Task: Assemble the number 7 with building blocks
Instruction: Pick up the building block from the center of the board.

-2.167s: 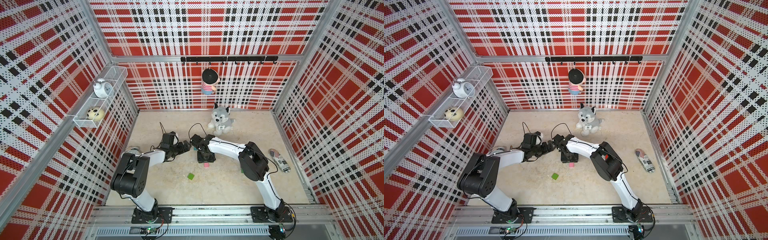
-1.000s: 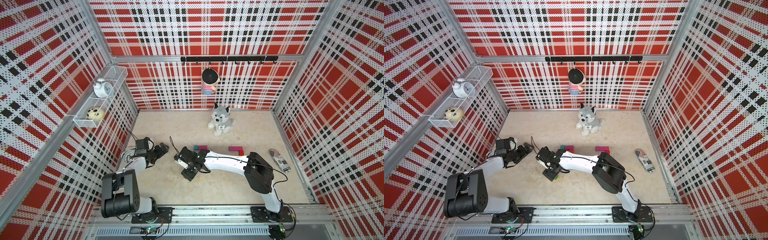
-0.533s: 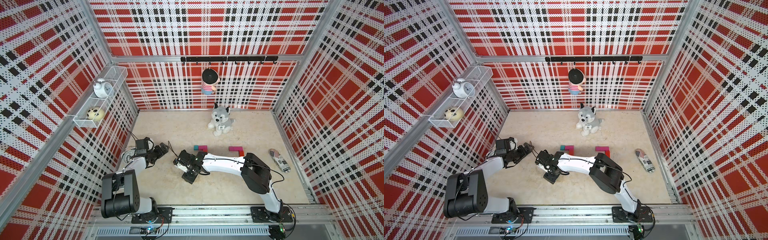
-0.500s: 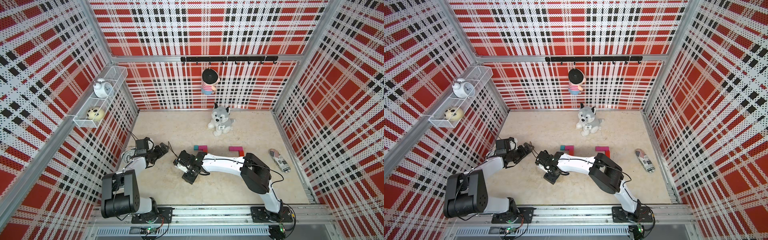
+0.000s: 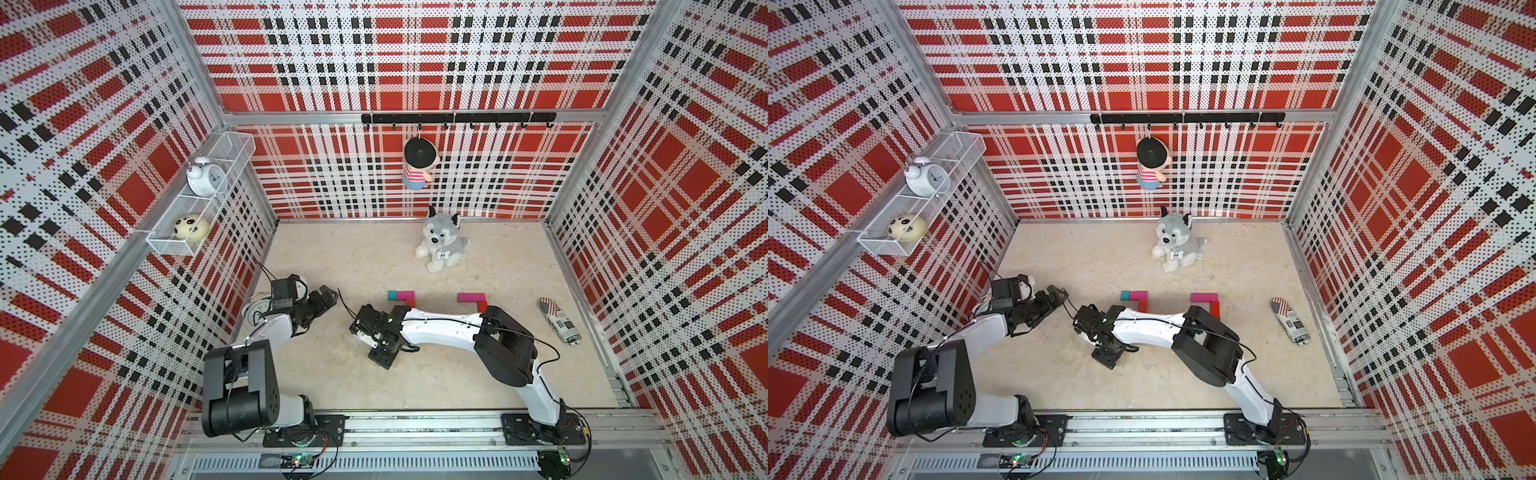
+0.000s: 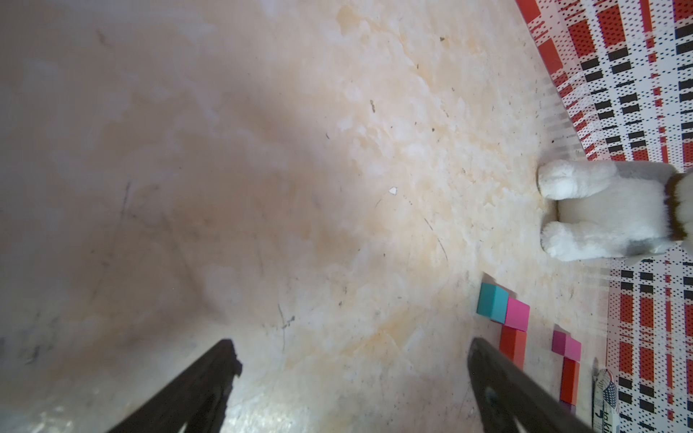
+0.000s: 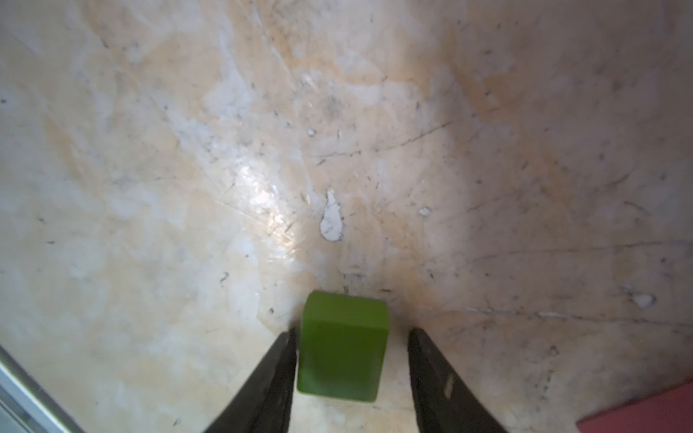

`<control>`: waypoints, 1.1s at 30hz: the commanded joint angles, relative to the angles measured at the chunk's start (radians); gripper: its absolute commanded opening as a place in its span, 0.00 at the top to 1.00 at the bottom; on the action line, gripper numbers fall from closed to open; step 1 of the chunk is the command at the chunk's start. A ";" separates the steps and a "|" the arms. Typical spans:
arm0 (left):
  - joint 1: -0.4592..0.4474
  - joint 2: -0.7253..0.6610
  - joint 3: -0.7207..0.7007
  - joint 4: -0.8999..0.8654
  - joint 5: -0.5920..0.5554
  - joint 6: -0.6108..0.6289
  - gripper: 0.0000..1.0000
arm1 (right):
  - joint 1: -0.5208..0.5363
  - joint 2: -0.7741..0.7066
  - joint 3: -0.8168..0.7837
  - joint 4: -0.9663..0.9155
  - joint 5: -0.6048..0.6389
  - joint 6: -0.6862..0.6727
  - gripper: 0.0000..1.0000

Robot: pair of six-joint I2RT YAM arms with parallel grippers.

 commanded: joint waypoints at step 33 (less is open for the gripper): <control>0.011 -0.033 -0.023 0.011 -0.005 -0.002 0.02 | 0.009 0.053 0.071 -0.065 0.018 0.006 0.52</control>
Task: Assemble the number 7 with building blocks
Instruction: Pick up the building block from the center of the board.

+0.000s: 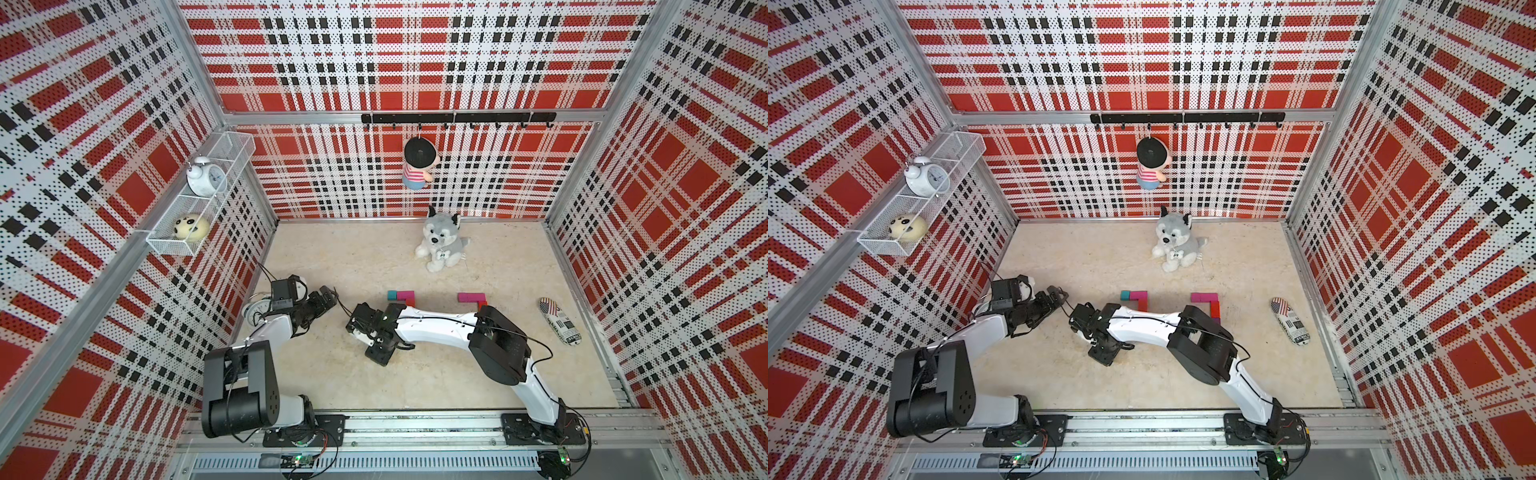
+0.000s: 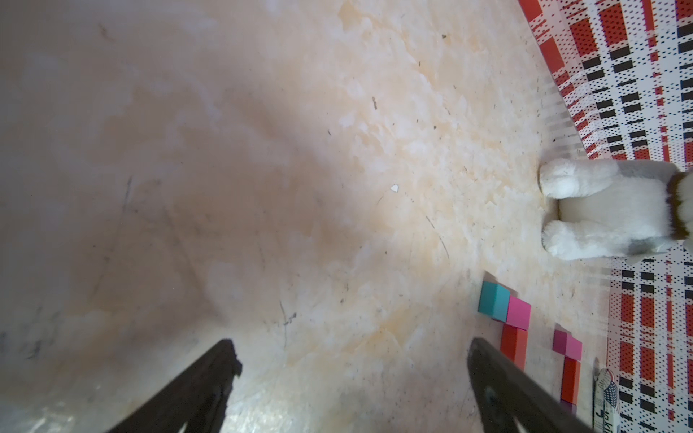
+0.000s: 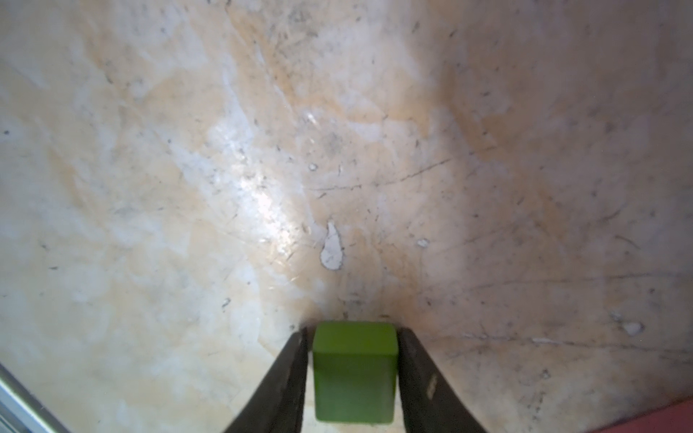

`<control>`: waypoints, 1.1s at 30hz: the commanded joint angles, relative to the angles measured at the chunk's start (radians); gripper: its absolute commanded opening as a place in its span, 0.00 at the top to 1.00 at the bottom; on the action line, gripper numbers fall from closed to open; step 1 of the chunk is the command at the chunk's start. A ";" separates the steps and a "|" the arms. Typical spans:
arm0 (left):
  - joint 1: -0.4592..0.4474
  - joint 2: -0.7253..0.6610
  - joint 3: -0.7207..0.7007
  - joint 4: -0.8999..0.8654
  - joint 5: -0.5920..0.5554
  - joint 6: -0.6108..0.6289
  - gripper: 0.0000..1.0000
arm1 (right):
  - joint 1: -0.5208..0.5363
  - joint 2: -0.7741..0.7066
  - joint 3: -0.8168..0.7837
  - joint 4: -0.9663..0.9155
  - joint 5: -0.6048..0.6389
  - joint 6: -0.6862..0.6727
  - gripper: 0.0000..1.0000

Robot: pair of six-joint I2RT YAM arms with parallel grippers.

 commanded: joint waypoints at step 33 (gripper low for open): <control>0.010 -0.024 -0.018 0.025 -0.003 -0.012 0.02 | 0.008 -0.006 -0.016 -0.032 0.015 0.030 0.68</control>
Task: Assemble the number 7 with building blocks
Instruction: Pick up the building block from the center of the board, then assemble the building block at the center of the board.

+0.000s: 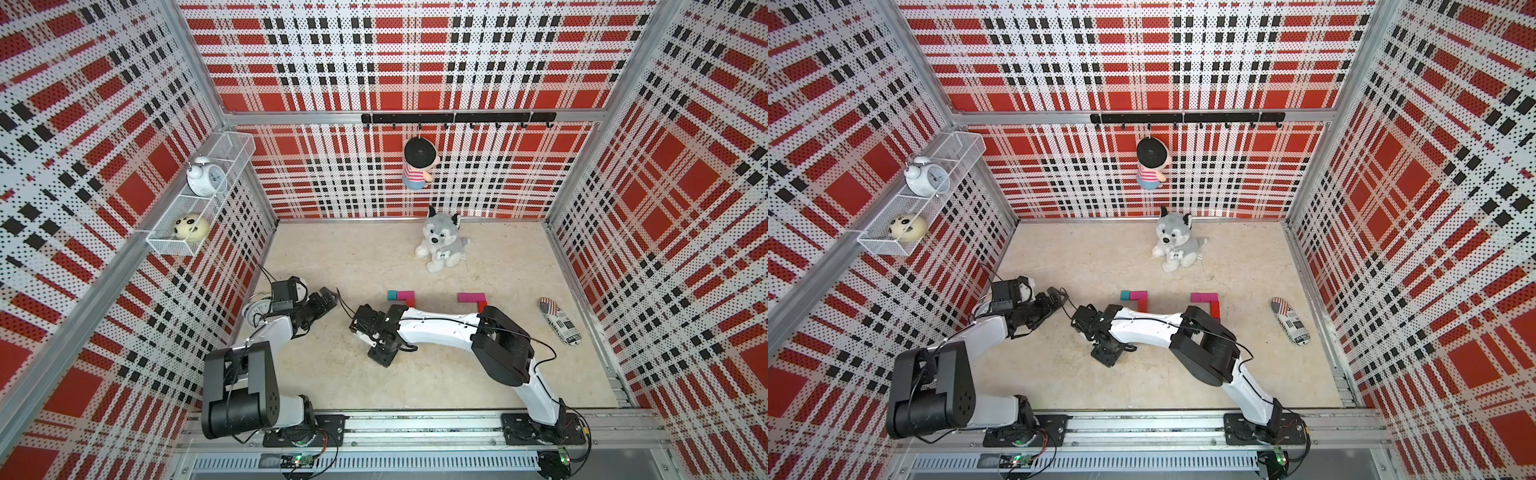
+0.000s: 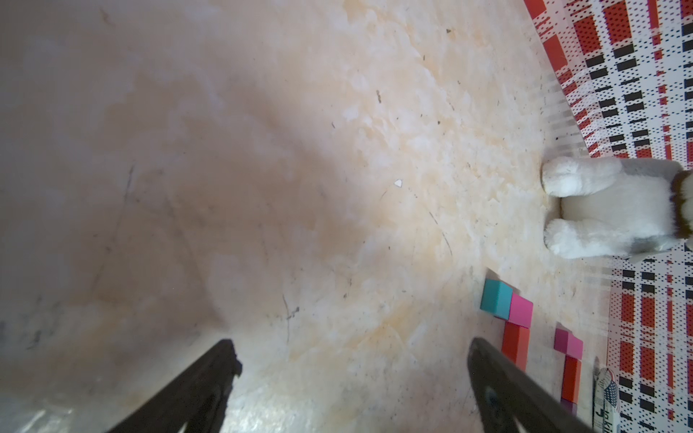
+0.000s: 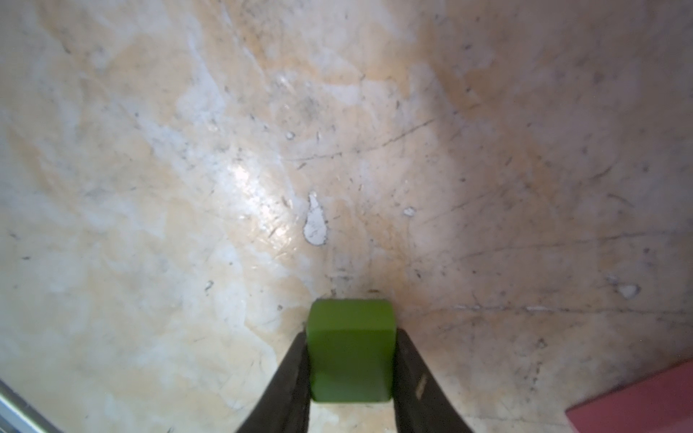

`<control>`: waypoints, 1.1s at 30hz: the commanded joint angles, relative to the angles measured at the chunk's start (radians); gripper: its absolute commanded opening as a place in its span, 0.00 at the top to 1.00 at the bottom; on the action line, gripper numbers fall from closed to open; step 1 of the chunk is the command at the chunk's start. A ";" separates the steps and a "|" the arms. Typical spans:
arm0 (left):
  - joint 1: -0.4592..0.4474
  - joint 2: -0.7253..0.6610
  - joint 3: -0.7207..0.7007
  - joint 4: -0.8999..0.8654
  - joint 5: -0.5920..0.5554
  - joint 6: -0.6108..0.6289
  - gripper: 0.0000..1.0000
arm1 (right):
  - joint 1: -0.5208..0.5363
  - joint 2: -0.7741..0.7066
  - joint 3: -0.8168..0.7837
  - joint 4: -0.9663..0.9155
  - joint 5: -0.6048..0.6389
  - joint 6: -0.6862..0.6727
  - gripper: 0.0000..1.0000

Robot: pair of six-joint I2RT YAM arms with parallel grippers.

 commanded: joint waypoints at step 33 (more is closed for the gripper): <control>-0.228 0.004 0.006 0.066 -0.082 -0.056 0.02 | -0.080 -0.290 -0.338 0.061 0.087 0.880 0.80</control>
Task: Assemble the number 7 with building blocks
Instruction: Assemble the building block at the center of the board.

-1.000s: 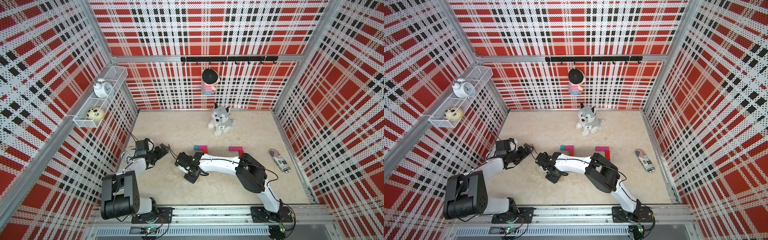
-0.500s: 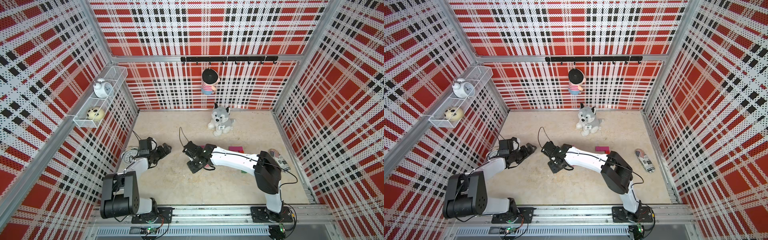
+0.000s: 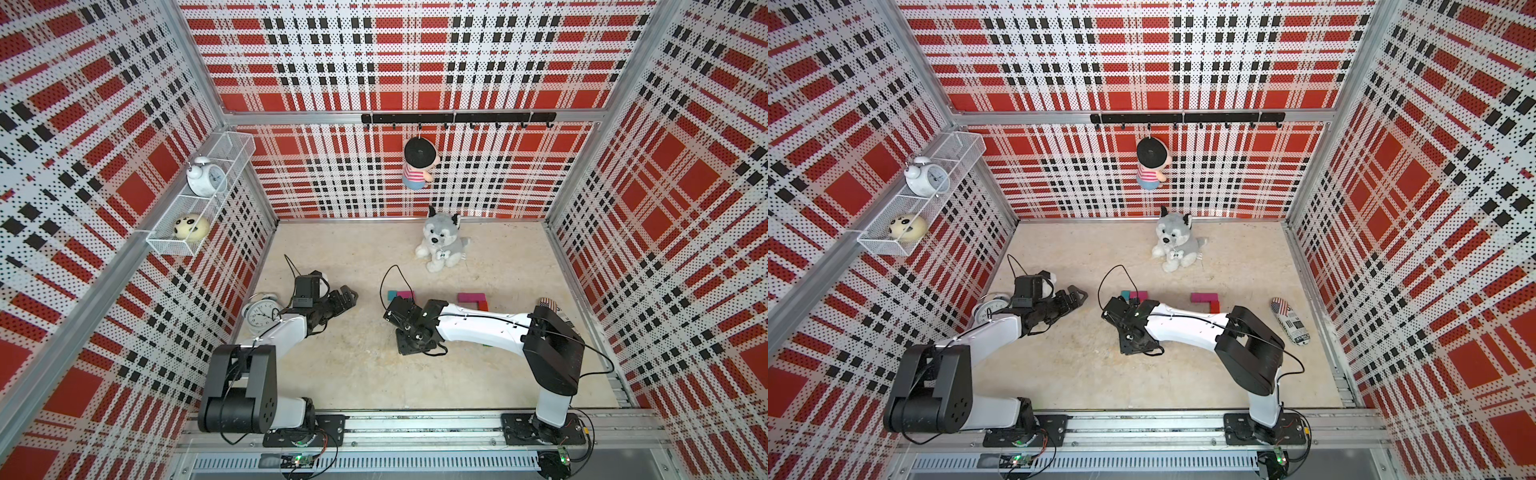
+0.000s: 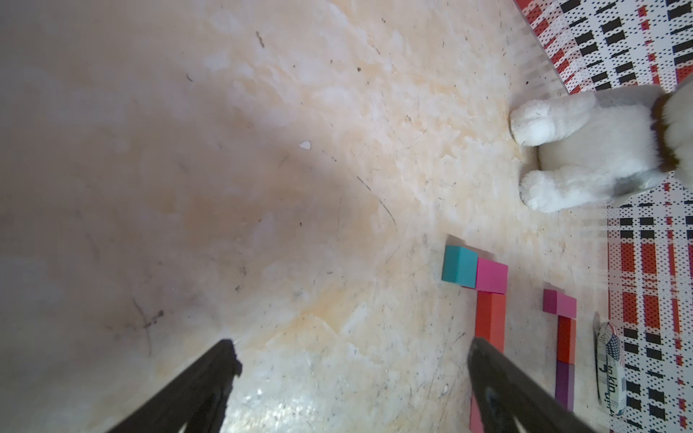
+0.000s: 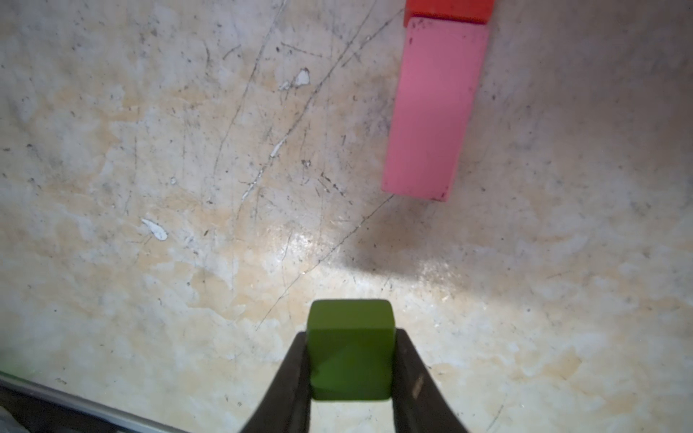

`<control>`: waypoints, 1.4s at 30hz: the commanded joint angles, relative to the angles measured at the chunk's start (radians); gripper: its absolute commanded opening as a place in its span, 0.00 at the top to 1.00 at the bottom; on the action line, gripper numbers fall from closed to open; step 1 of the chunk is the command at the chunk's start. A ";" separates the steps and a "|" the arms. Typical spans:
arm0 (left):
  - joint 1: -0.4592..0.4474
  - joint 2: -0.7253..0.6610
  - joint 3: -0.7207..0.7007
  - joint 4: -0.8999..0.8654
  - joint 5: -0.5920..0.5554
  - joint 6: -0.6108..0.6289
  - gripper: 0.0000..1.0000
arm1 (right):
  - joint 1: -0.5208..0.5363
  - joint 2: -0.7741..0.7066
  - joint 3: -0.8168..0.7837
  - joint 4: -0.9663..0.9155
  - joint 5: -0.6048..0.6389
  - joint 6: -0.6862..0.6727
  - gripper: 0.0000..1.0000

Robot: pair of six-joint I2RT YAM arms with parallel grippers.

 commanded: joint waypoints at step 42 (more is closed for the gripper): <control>-0.010 0.022 -0.016 0.031 -0.011 -0.003 0.02 | -0.008 0.111 0.035 -0.066 0.061 0.053 0.59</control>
